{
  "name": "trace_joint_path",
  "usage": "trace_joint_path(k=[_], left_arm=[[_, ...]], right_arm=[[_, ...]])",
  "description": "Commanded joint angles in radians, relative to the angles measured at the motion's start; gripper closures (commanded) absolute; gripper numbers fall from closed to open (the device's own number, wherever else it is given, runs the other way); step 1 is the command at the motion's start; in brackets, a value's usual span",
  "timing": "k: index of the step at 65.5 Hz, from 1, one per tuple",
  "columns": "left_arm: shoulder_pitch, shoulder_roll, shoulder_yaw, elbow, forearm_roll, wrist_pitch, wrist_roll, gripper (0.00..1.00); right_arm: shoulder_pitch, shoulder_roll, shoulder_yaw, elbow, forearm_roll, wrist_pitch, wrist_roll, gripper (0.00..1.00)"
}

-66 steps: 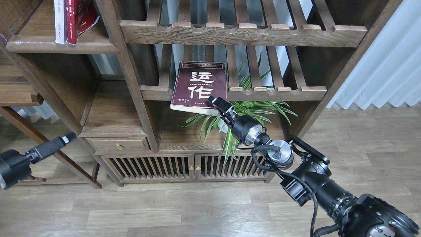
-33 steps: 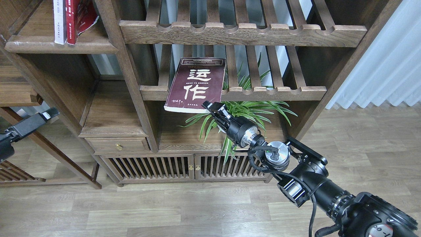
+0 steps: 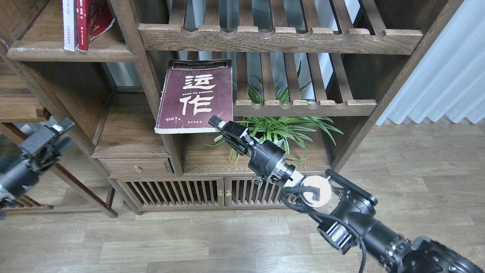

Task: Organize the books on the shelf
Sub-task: 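Tilt the dark red book out and down with the right gripper, then grasp the dark red book's edge with the left gripper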

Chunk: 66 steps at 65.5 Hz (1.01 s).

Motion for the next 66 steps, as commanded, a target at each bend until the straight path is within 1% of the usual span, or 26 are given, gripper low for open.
trace_joint_path(k=[1, 5, 20, 35, 47, 51, 52, 53, 54, 55, 56, 60, 61, 64, 66], left_arm=[[0.002, -0.054, 0.04, -0.005, -0.021, 0.0, 0.0, 0.0], [0.002, -0.077, 0.047, -0.01, -0.022, 0.0, 0.0, 0.0], [0.005, -0.157, 0.084, -0.008, -0.021, 0.0, 0.0, 0.0], [0.03, -0.218, 0.169, -0.008, -0.022, 0.0, 0.0, 0.01], [0.043, -0.24, 0.198, 0.001, -0.024, 0.0, 0.0, 0.12], [0.042, -0.243, 0.199, 0.003, -0.033, 0.0, 0.0, 0.2], [0.042, -0.244, 0.199, 0.004, -0.042, 0.0, 0.0, 0.26], [0.042, -0.245, 0.198, 0.006, -0.048, 0.0, 0.0, 0.29], [0.042, -0.245, 0.198, 0.006, -0.063, 0.0, 0.0, 0.38], [0.043, -0.245, 0.198, 0.007, -0.073, 0.0, 0.0, 0.42], [0.042, -0.245, 0.199, 0.006, -0.098, 0.0, 0.0, 0.49], [0.039, -0.245, 0.21, 0.004, -0.163, 0.0, 0.0, 0.57], [0.036, -0.245, 0.222, 0.003, -0.186, 0.0, 0.0, 0.62], [0.03, -0.245, 0.257, 0.0, -0.2, 0.0, 0.0, 0.7], [0.027, -0.243, 0.28, 0.0, -0.2, 0.0, 0.0, 0.71]], right_arm=[[-0.077, 0.0, 0.009, 0.02, -0.004, 0.0, -0.029, 0.99], [-0.118, 0.0, 0.01, 0.021, -0.018, 0.0, -0.052, 0.99], [-0.248, 0.0, 0.053, 0.041, -0.095, 0.0, -0.098, 0.99], [-0.27, 0.0, 0.052, 0.064, -0.104, 0.0, -0.102, 0.99], [-0.27, 0.0, 0.047, 0.072, -0.11, 0.0, -0.102, 0.99], [-0.272, 0.0, 0.044, 0.073, -0.121, 0.0, -0.102, 0.99], [-0.272, 0.0, 0.042, 0.073, -0.122, 0.0, -0.103, 0.99], [-0.272, 0.0, 0.041, 0.073, -0.124, 0.0, -0.102, 0.99], [-0.272, 0.0, 0.041, 0.073, -0.124, 0.0, -0.102, 0.99], [-0.272, 0.0, 0.041, 0.073, -0.124, 0.0, -0.102, 0.99], [-0.273, 0.0, 0.041, 0.073, -0.124, 0.0, -0.102, 0.99], [-0.279, 0.0, 0.036, 0.073, -0.124, 0.0, -0.103, 0.99], [-0.282, 0.0, 0.036, 0.073, -0.126, 0.0, -0.103, 0.99], [-0.285, 0.0, 0.033, 0.073, -0.126, 0.0, -0.103, 0.99], [-0.287, 0.0, 0.032, 0.077, -0.127, 0.0, -0.103, 0.99]])
